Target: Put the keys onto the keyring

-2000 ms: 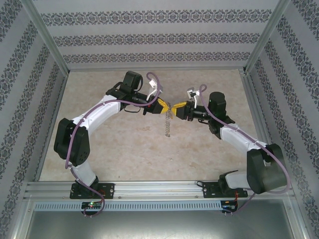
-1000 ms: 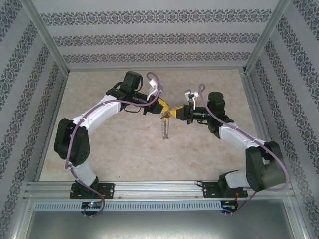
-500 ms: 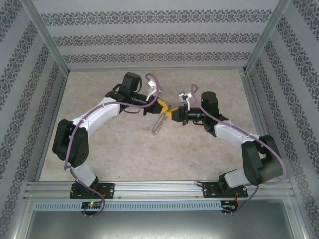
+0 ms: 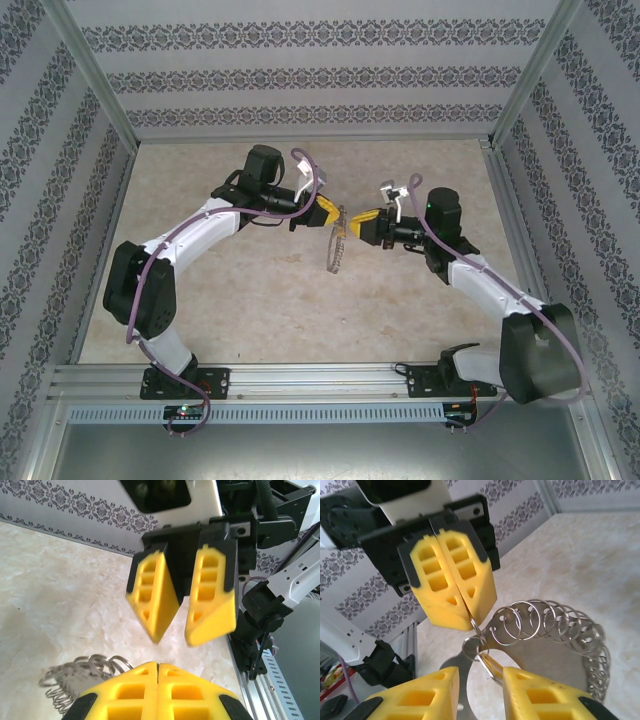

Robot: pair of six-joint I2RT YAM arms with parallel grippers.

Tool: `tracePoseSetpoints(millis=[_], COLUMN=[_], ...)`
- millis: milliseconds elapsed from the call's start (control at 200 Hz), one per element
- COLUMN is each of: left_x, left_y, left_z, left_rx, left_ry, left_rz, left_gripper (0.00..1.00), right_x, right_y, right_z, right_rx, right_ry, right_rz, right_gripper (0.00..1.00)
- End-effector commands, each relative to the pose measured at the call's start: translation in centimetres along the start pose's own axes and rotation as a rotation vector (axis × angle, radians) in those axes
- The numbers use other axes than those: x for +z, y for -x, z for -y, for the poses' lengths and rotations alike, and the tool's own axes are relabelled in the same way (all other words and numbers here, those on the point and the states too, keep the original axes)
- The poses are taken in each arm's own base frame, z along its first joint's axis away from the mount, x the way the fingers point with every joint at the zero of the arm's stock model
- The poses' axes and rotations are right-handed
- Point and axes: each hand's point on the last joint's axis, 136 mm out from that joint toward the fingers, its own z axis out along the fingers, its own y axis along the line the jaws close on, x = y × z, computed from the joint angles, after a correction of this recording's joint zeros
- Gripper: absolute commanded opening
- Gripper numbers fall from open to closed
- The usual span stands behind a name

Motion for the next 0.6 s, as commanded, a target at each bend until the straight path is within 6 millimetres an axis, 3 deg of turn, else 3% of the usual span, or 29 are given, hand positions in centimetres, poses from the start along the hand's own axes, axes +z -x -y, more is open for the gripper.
tracePoseSetpoints(millis=[0,325,595], left_x=[-0.2,0.1,0.1], left_y=[2.0,2.1,2.2], left_z=[1.5,1.2,1.3], left_rx=[0.072,0.065,0.067], left_ry=[-0.023,-0.021,-0.020], left_rz=[0.047,0.058,0.057], left_gripper=[0.00,0.00,0.00], right_x=[-0.2,2.0,2.6], right_y=[1.0,1.4,1.8], right_z=[-0.5,-0.8,-0.8], right_rx=[-0.034,-0.041,-0.049], right_ry=[0.006,0.060,0.067], right_rz=[0.032,0.008,0.016], right_gripper=[0.31,0.33,0.32])
